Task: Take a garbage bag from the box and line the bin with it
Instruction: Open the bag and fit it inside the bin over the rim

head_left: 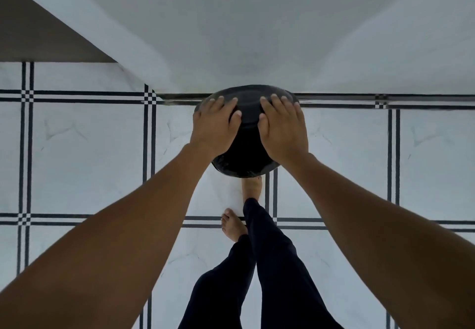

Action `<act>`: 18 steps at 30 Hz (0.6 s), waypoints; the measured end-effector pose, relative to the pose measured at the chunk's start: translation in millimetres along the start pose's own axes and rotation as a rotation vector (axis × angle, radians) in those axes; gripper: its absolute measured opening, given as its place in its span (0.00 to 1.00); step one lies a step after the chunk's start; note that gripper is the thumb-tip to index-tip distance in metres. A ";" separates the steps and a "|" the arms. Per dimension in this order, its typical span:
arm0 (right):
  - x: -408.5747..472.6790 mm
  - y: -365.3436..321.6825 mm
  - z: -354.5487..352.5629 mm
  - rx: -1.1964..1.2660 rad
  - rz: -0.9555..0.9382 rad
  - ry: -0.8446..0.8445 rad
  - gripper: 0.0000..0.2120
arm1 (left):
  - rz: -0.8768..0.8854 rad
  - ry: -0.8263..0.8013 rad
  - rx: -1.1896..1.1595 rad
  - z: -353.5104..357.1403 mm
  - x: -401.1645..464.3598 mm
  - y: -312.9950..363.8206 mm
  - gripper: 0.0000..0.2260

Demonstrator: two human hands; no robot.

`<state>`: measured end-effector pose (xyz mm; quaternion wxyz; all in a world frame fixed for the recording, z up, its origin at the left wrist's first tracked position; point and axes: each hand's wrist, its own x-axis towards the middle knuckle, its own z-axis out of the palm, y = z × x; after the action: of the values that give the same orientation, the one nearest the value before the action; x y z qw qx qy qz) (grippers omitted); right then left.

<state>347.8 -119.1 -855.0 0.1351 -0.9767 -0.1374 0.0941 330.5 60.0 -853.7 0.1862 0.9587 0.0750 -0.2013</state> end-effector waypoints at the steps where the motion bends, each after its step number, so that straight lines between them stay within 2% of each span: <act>1: -6.1 -0.6 4.0 -0.005 0.002 -0.013 0.26 | -0.001 -0.010 0.018 5.5 -6.2 1.8 0.24; 8: -30.5 5.0 70.5 -0.042 0.023 -0.109 0.27 | 0.078 -0.018 0.161 79.9 -13.6 -11.0 0.27; 14: -53.2 30.5 146.2 -0.087 0.027 -0.200 0.26 | 0.126 -0.030 0.263 160.0 -10.4 -35.8 0.27; 18: -60.7 39.4 173.3 -0.100 0.008 -0.193 0.26 | 0.139 0.001 0.305 185.1 -10.1 -47.2 0.28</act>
<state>261.8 -132.1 -1021.3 0.0721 -0.9692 -0.1506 0.1811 244.7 31.0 -1022.2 0.0520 0.9788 -0.0229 -0.1966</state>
